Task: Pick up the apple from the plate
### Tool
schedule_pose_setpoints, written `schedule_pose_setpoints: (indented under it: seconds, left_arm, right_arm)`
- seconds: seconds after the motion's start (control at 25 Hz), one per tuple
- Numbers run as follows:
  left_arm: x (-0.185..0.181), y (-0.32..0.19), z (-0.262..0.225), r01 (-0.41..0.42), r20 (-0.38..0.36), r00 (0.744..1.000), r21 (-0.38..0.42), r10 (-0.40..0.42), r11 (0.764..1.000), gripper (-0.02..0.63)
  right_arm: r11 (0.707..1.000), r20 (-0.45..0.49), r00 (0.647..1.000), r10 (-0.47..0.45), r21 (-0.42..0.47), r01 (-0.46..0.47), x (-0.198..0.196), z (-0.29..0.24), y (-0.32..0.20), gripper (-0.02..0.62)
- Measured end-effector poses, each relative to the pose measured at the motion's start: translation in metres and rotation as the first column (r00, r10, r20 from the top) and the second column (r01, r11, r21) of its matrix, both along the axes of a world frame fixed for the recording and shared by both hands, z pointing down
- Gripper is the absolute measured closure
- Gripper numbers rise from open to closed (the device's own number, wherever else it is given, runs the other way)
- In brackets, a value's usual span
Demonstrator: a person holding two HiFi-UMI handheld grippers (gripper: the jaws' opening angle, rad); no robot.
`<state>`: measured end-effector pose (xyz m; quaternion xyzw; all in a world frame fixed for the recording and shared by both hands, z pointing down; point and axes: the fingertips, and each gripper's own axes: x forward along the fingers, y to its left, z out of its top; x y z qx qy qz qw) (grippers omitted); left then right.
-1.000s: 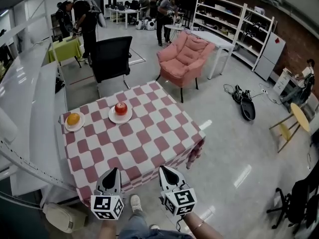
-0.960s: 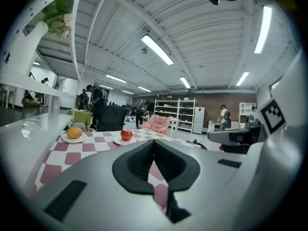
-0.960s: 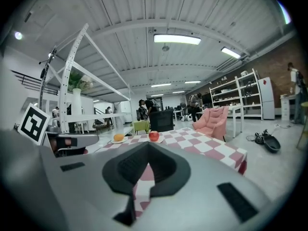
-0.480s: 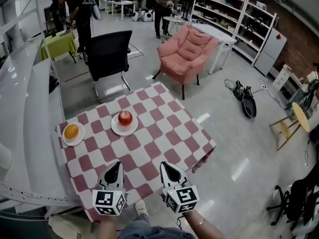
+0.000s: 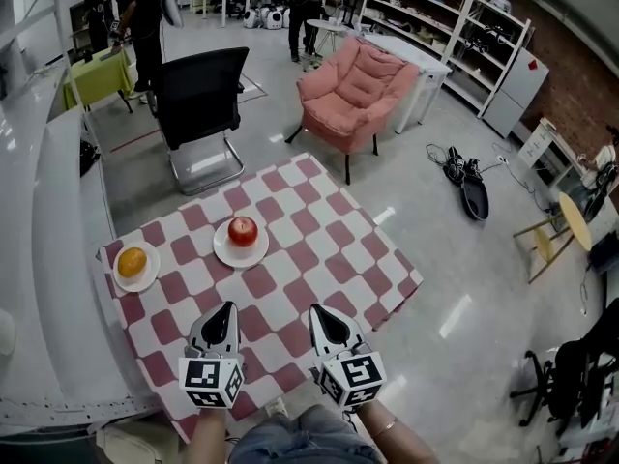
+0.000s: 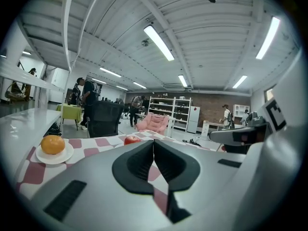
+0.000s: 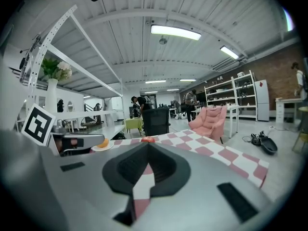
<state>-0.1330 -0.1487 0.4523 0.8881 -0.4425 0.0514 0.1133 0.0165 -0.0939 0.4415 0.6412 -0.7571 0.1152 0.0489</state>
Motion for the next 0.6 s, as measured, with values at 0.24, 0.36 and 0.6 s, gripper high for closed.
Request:
schedule_pose_setpoints:
  seconds: [0.24,0.36,0.6]
  left_arm:
    - [-0.002,-0.010,0.004,-0.004,0.000,1.000,-0.007,0.004,1.000,0.588]
    - [0.000,-0.015,0.007,-0.003,-0.004,1.000,-0.016,0.003,1.000,0.588]
    - [0.010,-0.025,0.009,0.003,0.006,1.000,-0.024,-0.003,1.000,0.586]
  right_arm:
    - [1.000,-0.006,1.000,0.005,-0.012,-0.005,-0.002,0.003,-0.009,0.584]
    - [1.000,-0.011,1.000,-0.004,-0.017,0.004,-0.002,0.005,-0.014,0.584]
    - [0.999,-0.008,0.999,-0.038,-0.017,0.038,0.001,0.008,-0.028,0.585]
